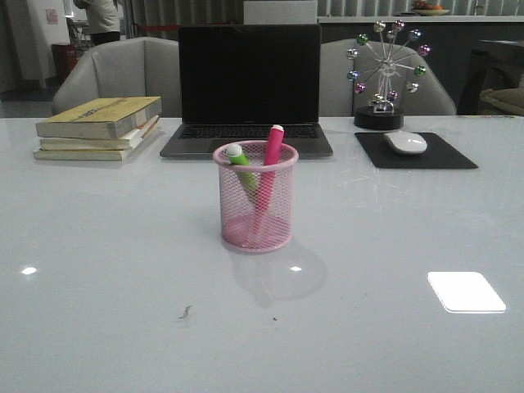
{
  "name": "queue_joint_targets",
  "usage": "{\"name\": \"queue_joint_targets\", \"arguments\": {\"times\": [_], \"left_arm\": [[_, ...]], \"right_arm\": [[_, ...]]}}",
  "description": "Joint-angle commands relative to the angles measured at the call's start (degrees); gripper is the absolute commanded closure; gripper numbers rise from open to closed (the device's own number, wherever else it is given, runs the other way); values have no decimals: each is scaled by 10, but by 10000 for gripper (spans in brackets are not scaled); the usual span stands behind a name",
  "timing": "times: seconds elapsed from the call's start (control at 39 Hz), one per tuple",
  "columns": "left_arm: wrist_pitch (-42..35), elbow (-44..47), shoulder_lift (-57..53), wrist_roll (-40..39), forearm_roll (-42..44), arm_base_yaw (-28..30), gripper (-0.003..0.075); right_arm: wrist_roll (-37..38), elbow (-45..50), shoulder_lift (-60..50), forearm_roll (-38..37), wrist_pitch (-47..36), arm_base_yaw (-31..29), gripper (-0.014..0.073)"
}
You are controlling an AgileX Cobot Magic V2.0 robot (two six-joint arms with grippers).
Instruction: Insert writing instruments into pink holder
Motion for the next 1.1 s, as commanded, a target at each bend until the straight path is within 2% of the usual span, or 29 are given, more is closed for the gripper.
{"name": "queue_joint_targets", "arguments": {"times": [0.0,0.28,0.69,1.08], "left_arm": [[-51,12,-39,-4,0,1,621],[-39,66,-37,-4,-4,1,621],[-64,186,-37,-4,-5,1,621],[-57,191,-37,-4,-5,1,621]], "right_arm": [[-7,0,-10,-1,-47,-3,563],[-7,0,-10,-1,-47,-3,563],[-7,0,-10,-1,-47,-3,563],[-7,0,-10,-1,-47,-3,563]]}}
